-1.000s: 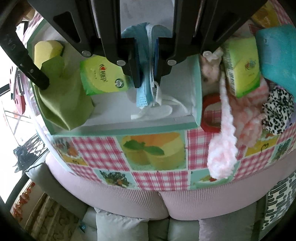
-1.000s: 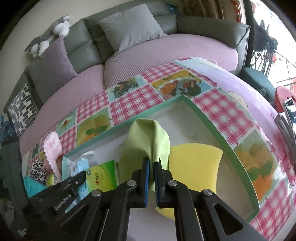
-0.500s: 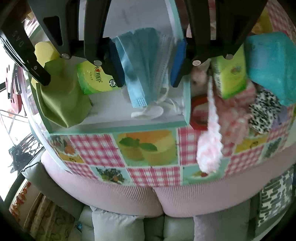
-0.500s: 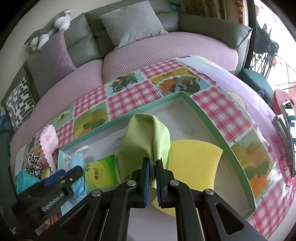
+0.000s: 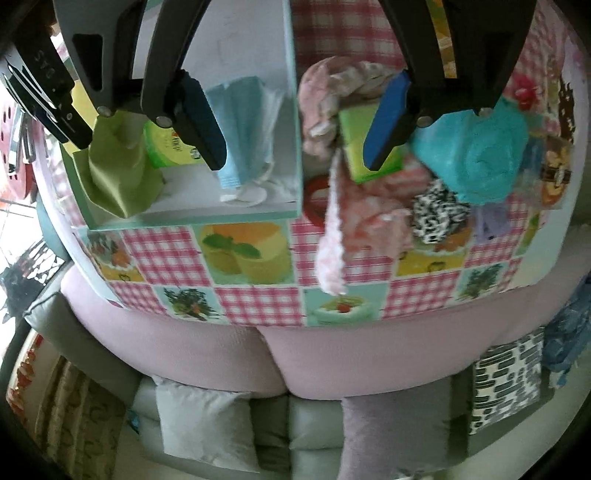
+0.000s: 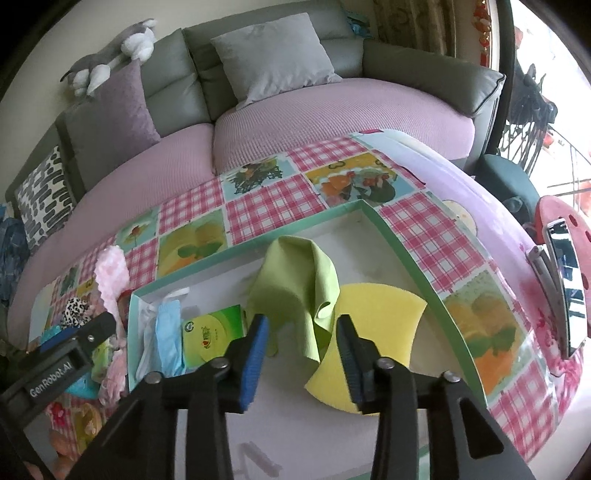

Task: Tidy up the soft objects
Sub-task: 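Open the left tool to drop the mask in the tray while the right tool releases the cloth, then withdraw both tools from the tray back toward the remaining items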

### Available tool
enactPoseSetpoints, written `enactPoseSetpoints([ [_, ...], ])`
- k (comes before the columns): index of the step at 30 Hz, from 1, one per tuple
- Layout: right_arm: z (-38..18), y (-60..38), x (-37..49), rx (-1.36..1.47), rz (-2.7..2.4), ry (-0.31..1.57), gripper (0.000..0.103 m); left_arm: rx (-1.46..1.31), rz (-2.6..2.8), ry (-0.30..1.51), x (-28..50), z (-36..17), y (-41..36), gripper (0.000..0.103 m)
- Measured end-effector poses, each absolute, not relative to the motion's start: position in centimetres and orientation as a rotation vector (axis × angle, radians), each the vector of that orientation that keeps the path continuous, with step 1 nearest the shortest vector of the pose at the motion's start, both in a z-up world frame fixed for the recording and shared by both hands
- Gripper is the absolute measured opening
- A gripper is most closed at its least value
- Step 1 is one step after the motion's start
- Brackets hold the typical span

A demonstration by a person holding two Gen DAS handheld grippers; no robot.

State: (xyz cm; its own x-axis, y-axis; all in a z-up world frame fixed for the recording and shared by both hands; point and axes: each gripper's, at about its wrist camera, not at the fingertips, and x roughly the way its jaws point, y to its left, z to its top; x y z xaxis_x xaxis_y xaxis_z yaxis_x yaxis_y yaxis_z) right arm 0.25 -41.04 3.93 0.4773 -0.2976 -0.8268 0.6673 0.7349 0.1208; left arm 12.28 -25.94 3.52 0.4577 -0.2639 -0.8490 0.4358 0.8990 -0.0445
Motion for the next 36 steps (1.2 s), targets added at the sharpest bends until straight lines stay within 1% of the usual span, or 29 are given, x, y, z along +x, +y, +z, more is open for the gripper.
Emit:
enactPoseSetpoints([
  [4, 3.6, -40.7, 0.5, 0.45, -0.599, 0.916, 0.059, 0.197, -0.405, 1.009, 12.4, 3.4, -25.1, 0.078],
  [6, 3.4, -40.5, 0.7, 0.441, -0.602, 0.93, 0.061, 0.196, -0.382, 1.014, 12.4, 3.2, -24.6, 0.078],
  [9, 3.4, -40.5, 0.7, 0.434, -0.61, 0.932, 0.068, 0.189, -0.359, 1.032, 12.7, 2.7, -24.2, 0.078],
  [14, 3.6, -40.8, 0.4, 0.445, -0.616, 0.912, 0.073, 0.185, -0.341, 1.037, 12.8, 2.4, -24.0, 0.078],
  [17, 3.6, -40.8, 0.4, 0.435, -0.621, 0.911, 0.081, 0.166, -0.328, 1.033, 12.8, 2.4, -23.9, 0.079],
  [18, 3.6, -40.8, 0.3, 0.432, -0.625, 0.909, 0.084, 0.158, -0.319, 1.03, 12.9, 2.5, -23.8, 0.085],
  [19, 3.7, -40.8, 0.3, 0.43, -0.627, 0.906, 0.087, 0.154, -0.313, 1.024, 12.9, 2.5, -23.8, 0.095],
  [20, 3.7, -40.8, 0.2, 0.431, -0.628, 0.903, 0.089, 0.156, -0.309, 1.019, 12.9, 2.5, -23.8, 0.097],
  [22, 3.7, -40.9, 0.1, 0.439, -0.632, 0.902, 0.102, 0.164, -0.298, 1.013, 12.9, 2.5, -23.8, 0.098],
  [36, 3.6, -40.7, 0.3, 0.416, -0.633, 0.922, 0.103, 0.152, -0.292, 1.022, 12.9, 2.8, -23.3, 0.098],
])
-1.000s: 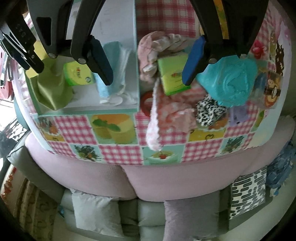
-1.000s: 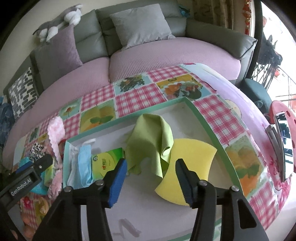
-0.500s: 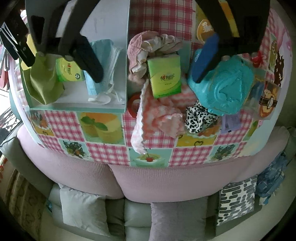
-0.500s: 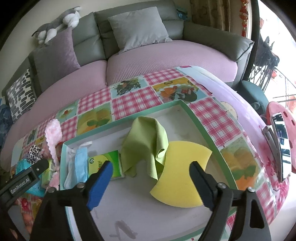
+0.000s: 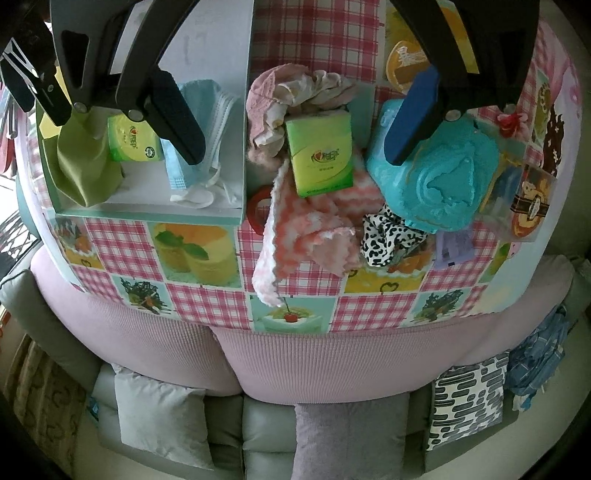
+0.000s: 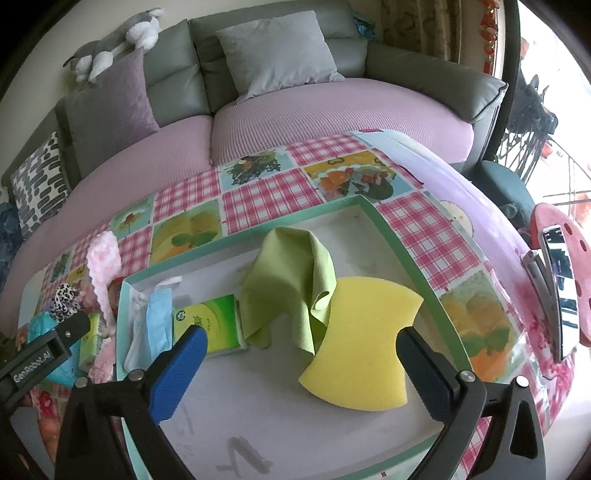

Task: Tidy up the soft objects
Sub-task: 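Withdraw both tools from the tray back toward the remaining items, then move the left tool to the red pipe-cleaner toy while the right tool reaches the round gold package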

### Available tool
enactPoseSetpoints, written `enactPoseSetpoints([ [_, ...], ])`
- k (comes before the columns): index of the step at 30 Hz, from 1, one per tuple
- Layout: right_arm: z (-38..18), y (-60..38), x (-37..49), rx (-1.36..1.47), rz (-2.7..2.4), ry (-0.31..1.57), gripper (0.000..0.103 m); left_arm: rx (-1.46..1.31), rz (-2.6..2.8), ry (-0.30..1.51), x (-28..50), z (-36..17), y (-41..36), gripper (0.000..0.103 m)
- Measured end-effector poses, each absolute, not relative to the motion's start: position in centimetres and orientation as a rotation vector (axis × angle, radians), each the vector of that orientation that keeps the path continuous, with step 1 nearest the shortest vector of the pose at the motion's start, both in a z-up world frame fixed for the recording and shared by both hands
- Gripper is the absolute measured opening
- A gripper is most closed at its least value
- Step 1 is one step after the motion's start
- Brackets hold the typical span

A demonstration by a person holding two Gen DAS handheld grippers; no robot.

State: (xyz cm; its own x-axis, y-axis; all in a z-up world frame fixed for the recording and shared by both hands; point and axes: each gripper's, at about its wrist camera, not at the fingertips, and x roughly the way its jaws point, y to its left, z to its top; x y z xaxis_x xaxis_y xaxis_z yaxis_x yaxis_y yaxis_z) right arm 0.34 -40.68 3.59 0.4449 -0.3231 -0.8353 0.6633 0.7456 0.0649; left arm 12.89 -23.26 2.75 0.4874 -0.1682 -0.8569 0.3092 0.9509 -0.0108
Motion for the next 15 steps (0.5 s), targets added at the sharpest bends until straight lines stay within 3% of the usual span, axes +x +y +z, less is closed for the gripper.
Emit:
enactPoseSetpoints([
  [15, 4.3, -35.2, 3.1, 0.371, -0.456, 0.942, 0.103, 0.113, -0.198, 0.945, 12.6, 7.0, -16.7, 0.098],
])
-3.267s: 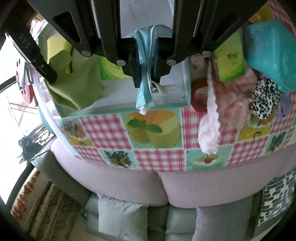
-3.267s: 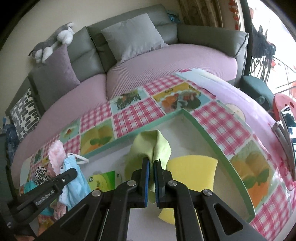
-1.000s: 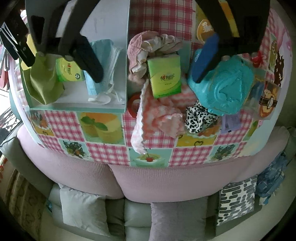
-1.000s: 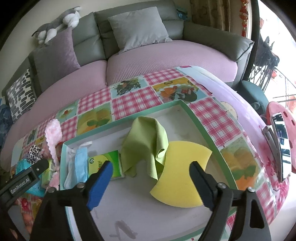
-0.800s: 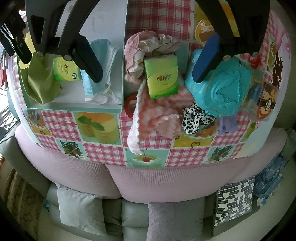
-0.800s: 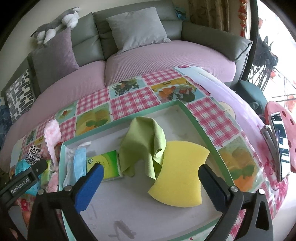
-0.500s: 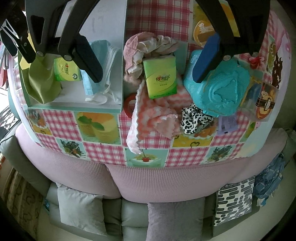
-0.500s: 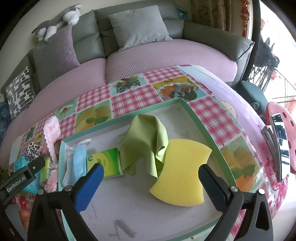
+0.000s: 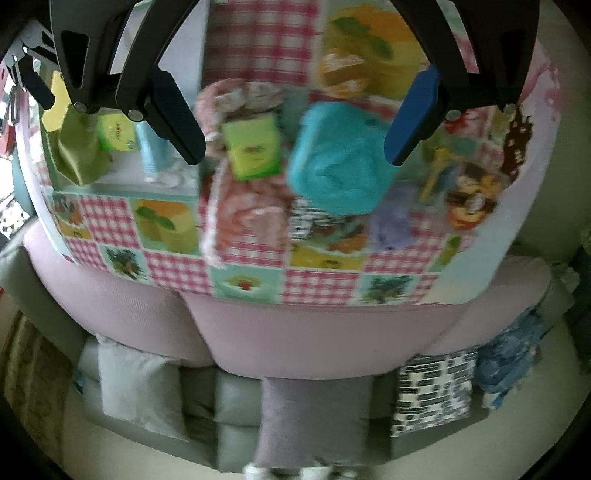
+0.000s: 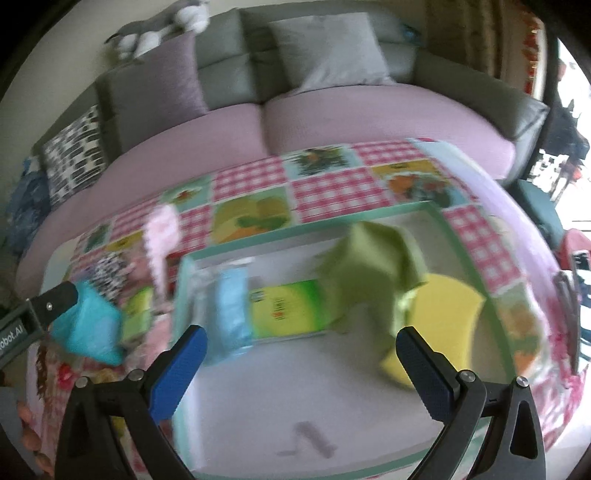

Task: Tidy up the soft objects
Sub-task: 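Move the left tool to the red pipe-cleaner toy while the right tool reaches the round gold package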

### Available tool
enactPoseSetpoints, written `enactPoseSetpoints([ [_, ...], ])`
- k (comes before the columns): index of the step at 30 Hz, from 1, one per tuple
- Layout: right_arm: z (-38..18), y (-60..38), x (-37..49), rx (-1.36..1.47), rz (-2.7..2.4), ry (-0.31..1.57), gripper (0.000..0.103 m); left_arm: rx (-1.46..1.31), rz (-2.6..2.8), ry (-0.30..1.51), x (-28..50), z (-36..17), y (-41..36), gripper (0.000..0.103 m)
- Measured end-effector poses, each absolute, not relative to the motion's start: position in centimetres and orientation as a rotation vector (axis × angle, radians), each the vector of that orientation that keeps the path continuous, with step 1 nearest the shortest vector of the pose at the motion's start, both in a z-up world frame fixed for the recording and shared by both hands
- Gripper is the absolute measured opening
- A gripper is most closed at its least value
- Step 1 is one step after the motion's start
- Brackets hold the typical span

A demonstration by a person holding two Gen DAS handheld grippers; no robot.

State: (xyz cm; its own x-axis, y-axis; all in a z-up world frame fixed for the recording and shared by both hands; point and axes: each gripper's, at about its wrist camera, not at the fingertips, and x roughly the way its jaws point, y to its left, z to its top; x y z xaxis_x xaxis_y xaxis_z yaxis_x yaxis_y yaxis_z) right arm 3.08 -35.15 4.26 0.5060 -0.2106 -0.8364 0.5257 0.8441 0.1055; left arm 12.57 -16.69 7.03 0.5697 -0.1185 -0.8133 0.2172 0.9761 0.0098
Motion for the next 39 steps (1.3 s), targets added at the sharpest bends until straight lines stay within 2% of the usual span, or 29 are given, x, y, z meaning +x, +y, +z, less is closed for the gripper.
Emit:
enactPoseSetpoints([
  [16, 3.1, -25.2, 7.2, 0.267, -0.228, 1.004, 0.103, -0.114, 0.081, 1.0, 14.4, 5.1, -1.6, 0.098],
  [32, 0.8, -24.0, 8.4, 0.23, -0.255, 1.055, 0.103, -0.205, -0.037, 1.115, 14.2, 0.8, -2.1, 0.098],
  [39, 1.6, -24.3, 8.1, 0.206, -0.248, 0.973, 0.103, -0.223, -0.075, 1.127, 14.3, -0.1, -2.5, 0.098],
])
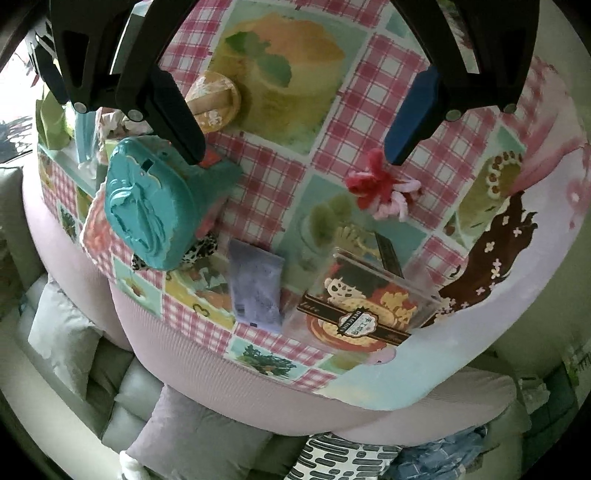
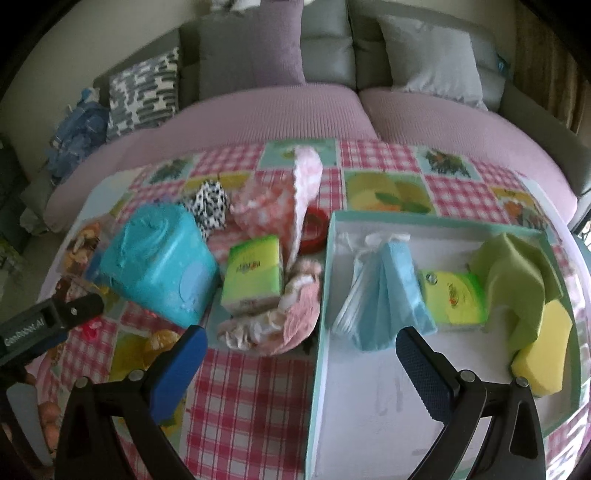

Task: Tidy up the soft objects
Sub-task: 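Move the left tool to the red pipe-cleaner toy while the right tool reaches the round gold package, then grasp the red pipe-cleaner toy with the left tool while the right tool grasps the gold package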

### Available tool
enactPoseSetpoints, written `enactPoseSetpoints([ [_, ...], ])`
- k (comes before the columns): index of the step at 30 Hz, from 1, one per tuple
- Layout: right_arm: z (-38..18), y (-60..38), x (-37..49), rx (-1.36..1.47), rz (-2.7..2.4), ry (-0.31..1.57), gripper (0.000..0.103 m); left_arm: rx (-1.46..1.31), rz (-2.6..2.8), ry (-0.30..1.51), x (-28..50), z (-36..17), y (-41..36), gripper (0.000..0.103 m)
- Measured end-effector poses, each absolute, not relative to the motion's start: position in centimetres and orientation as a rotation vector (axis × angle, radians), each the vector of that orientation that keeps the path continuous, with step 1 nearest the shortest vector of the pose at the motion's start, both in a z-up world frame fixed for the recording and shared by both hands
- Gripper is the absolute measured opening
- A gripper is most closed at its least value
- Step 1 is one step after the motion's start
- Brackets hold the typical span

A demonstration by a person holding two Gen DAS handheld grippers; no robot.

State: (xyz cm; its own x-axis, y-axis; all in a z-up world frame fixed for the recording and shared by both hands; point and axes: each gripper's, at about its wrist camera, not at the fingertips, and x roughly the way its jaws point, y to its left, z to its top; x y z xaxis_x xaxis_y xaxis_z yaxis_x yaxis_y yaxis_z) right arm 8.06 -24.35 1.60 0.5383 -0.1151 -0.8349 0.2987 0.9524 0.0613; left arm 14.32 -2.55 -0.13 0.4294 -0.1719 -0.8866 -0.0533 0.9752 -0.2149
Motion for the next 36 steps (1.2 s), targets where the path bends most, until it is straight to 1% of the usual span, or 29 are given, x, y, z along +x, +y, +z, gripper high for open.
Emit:
enactPoseSetpoints([
  [4, 1.3, -24.9, 8.0, 0.179, -0.275, 0.977, 0.103, -0.223, -0.077, 1.144, 14.5, -0.8, -2.1, 0.098],
  [9, 1.2, -24.8, 8.1, 0.237, -0.214, 0.986, 0.103, -0.216, -0.019, 1.151, 15.1, -0.7, 0.3, 0.098],
  [18, 0.2, -19.2, 9.2, 0.239, -0.024, 1.009, 0.103, -0.222, 0.044, 1.193, 15.7, -1.8, 4.0, 0.098],
  [29, -3.1, -15.6, 10.4, 0.215, 0.027, 1.109, 0.103, -0.254, 0.018, 1.212, 16.3, -3.1, 4.7, 0.097],
  [36, -4.2, -14.2, 11.1, 0.161, 0.024, 1.133, 0.1, -0.239, -0.007, 1.216, 17.2, -4.2, 4.2, 0.097],
])
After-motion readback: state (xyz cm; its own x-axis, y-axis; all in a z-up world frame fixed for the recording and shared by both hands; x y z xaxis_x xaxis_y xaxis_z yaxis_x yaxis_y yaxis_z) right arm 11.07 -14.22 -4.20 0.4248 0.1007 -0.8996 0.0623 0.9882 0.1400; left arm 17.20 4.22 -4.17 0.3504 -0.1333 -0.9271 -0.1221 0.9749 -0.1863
